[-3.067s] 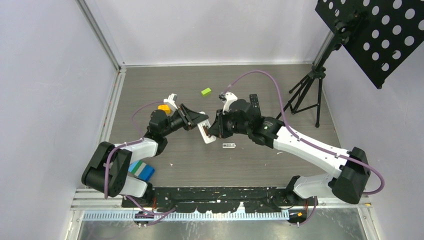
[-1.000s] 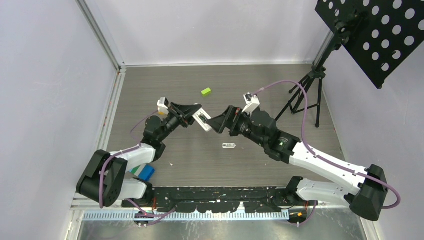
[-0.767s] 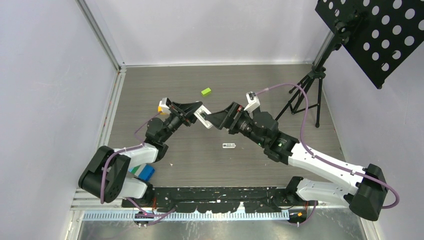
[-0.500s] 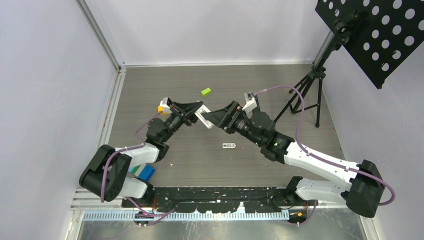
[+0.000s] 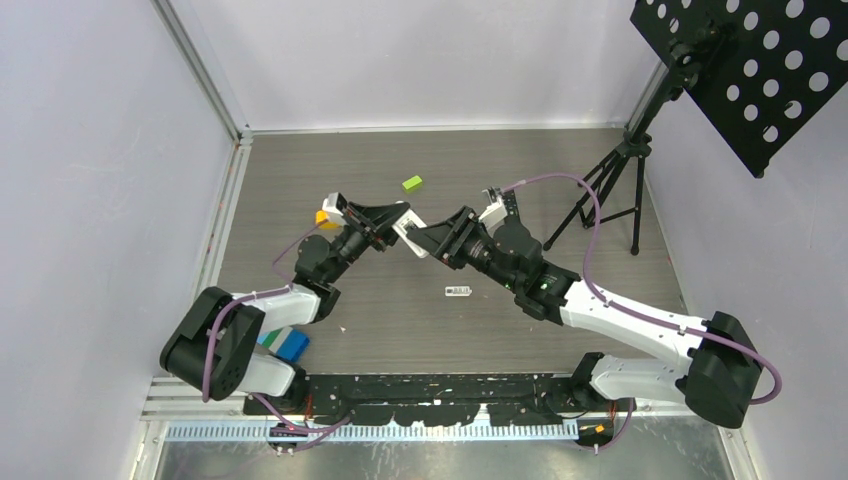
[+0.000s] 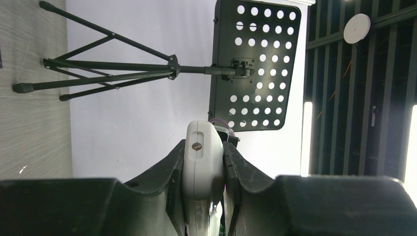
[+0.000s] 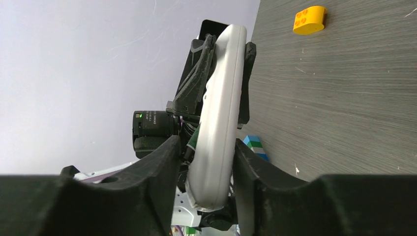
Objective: Load the batteries into the remote control
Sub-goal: Load the battery into the remote control.
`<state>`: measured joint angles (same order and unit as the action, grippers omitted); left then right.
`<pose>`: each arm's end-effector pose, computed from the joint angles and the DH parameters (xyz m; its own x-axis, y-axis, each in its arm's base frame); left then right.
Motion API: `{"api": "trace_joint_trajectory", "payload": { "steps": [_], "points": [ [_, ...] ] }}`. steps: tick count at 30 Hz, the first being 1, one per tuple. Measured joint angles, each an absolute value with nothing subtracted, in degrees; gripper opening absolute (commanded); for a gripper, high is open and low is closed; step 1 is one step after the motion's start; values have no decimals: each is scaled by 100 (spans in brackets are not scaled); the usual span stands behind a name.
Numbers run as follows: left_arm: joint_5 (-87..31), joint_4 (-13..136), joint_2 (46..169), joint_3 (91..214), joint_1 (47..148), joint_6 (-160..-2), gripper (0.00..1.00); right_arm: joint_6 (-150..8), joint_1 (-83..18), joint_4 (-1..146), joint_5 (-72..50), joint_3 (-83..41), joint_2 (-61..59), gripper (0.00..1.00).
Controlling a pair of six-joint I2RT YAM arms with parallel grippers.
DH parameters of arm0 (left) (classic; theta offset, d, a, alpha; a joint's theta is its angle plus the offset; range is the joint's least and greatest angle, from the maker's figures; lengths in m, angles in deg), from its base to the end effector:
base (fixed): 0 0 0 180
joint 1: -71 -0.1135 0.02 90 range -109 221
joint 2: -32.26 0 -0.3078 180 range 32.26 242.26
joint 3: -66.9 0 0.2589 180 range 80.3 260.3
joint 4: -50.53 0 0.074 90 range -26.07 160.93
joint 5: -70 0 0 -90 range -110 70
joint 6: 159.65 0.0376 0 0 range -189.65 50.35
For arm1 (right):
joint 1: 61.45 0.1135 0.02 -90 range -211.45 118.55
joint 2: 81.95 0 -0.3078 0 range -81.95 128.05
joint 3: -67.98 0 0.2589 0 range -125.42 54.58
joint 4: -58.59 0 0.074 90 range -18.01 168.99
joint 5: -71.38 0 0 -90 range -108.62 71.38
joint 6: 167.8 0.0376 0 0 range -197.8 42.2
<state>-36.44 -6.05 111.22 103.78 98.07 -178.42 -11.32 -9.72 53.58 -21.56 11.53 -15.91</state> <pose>0.2265 -0.1277 0.2697 -0.7160 -0.6539 0.2444 -0.0079 -0.3426 -0.9395 0.1635 0.2041 0.3427 -0.7096 0.5790 -0.4016 -0.2549 0.3203 0.9124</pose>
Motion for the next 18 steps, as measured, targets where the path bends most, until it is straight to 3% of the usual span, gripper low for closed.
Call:
{"api": "trace_joint_trajectory", "payload": {
  "steps": [6,9,10,13,15,18],
  "points": [
    [-3616,-609,11127,10468,9797,-17663,0,-1025,-1009,5377,-2138,1085,-1495,28],
    [-3579,-605,11129,10494,9755,-17604,0,-1010,-1025,5432,-2127,976,-1377,29],
    [-3572,-598,11131,10503,9751,-17582,0,-1012,-1025,5439,-2127,963,-1361,34],
    [-3570,-563,11131,10533,9748,-17521,0,-1052,-1027,5487,-2132,934,-1355,65],
    [-3647,-567,11131,10570,9792,-17445,0,-1161,-1018,5574,-2119,928,-1353,80],
    [-3802,-502,11127,10689,9834,-17193,0,-1375,-1020,5705,-2088,941,-1361,87]
  ]
}}
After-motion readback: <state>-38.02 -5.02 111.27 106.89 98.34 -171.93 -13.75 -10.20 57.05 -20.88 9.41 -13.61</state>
